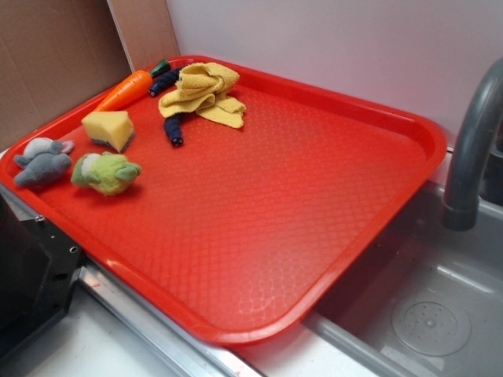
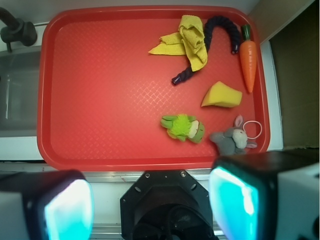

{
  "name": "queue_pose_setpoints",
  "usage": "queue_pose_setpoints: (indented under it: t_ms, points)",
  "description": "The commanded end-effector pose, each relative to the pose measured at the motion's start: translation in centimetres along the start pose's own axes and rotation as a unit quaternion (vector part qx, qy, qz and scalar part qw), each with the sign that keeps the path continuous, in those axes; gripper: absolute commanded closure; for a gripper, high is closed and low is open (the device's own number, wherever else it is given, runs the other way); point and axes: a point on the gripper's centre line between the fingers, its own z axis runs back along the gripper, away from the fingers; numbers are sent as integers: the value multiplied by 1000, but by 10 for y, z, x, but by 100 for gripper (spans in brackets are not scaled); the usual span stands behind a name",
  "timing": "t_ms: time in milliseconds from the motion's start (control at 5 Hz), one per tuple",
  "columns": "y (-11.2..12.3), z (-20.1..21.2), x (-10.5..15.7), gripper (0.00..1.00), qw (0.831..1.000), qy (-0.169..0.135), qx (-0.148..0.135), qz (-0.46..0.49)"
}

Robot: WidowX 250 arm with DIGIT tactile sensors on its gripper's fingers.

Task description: Grab the green animal.

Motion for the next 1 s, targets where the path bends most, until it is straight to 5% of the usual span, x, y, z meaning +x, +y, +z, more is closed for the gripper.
queue_pose_setpoints:
  t_ms: [0,200,600,800]
  points:
    - [0,0,0,0,1000,0,0,0]
    - [34,-50,10,0,989,97,0,-115]
    - [65,-124,16,0,963,76,26,-258]
    - [75,-144,15,0,950,30,36,-309]
